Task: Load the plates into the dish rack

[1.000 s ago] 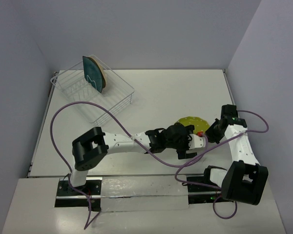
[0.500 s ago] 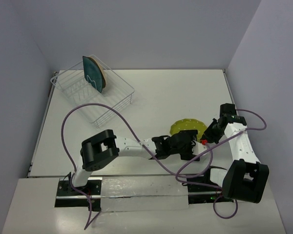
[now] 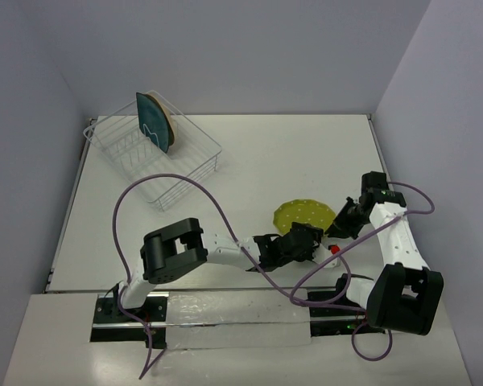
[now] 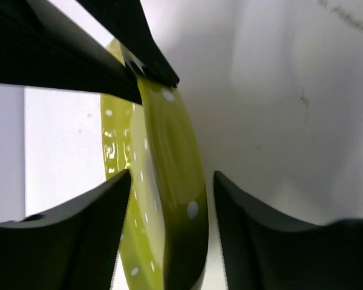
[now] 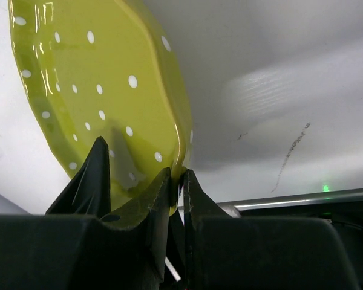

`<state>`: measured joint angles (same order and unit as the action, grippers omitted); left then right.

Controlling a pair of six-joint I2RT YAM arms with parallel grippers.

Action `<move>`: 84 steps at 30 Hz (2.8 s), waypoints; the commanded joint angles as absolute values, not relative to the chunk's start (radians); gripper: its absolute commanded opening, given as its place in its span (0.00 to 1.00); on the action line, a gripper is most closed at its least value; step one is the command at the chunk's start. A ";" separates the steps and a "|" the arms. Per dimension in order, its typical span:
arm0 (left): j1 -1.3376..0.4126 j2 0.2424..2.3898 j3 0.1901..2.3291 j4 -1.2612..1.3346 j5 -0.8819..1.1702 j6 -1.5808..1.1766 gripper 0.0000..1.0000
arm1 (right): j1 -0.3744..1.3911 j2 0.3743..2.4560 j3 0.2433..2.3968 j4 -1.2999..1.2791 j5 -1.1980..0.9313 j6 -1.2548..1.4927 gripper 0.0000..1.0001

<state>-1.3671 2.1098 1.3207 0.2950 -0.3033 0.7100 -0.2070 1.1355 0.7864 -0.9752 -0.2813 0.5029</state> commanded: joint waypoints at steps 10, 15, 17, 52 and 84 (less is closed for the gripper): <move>-1.415 2.114 1.279 0.490 -0.494 0.791 0.02 | -0.198 1.092 0.847 -0.971 -0.397 0.491 0.00; -1.419 2.101 1.272 0.586 -0.542 0.818 0.00 | -0.195 1.081 0.880 -0.982 -0.429 0.482 0.10; -1.419 2.096 1.273 0.622 -0.560 0.824 0.00 | -0.195 1.076 0.901 -0.988 -0.447 0.476 0.29; -0.840 1.619 1.889 -0.076 -0.734 -0.228 0.00 | -0.411 0.777 0.909 -0.723 -0.217 0.651 1.00; -0.093 1.740 1.883 -0.330 -0.433 -0.719 0.00 | -0.014 1.361 1.076 -0.615 0.105 0.511 1.00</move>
